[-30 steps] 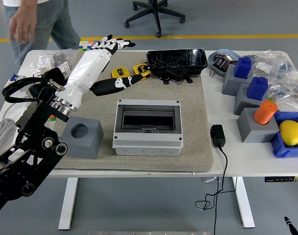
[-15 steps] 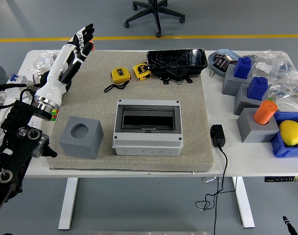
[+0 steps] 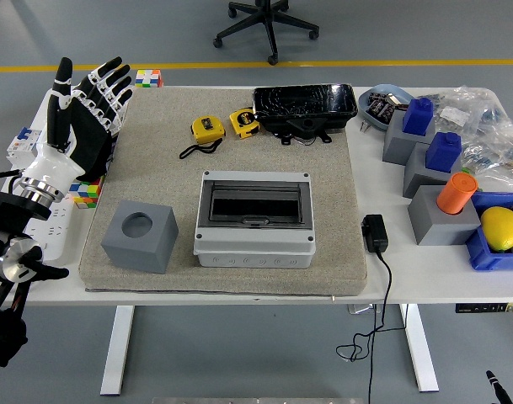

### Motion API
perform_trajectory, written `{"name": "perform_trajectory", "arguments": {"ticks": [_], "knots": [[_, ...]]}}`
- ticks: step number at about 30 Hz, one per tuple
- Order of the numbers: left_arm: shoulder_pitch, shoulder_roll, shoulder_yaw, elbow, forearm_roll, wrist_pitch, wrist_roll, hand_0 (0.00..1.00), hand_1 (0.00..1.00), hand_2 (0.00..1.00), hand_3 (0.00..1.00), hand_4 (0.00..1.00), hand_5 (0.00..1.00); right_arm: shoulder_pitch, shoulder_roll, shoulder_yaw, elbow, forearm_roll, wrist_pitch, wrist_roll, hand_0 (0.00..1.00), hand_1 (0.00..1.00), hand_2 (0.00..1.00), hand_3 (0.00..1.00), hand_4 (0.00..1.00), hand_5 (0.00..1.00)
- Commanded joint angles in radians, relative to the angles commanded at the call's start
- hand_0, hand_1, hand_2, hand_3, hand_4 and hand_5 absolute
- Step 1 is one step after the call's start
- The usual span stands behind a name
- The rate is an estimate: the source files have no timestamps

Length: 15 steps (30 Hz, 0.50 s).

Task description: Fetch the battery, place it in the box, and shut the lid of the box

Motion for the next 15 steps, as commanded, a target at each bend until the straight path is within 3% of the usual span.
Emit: {"name": "perform_trajectory", "arguments": {"ticks": [1, 2, 8, 15], "knots": [[0.005, 0.002, -0.006, -0.002, -0.003, -0.002, -0.001, 0.867, 0.826, 0.749, 0.711, 0.998, 0.998, 0.002, 0.000, 0.001, 0.000, -0.002, 0.000, -0.001, 0.800, 0.759, 0.758, 0.801, 0.998, 0.998], [0.011, 0.007, -0.010, -0.004, -0.006, -0.003, -0.002, 0.779, 0.733, 0.689, 0.678, 0.998, 0.998, 0.003, 0.000, 0.002, 0.000, -0.003, 0.000, -0.002, 0.801, 0.759, 0.758, 0.801, 0.998, 0.998], [0.048, 0.046, -0.036, -0.036, 0.056, 0.002, 0.018, 0.744, 0.699, 0.683, 0.681, 0.998, 0.998, 0.004, -0.002, -0.002, 0.000, -0.005, -0.001, -0.005, 0.801, 0.759, 0.758, 0.801, 0.998, 0.998], [0.062, 0.027, -0.060, -0.063, 0.126, 0.027, 0.023, 0.747, 0.704, 0.687, 0.686, 0.998, 0.998, 0.000, 0.000, 0.007, 0.000, -0.017, -0.001, -0.013, 0.801, 0.759, 0.758, 0.800, 0.998, 0.998]]}}
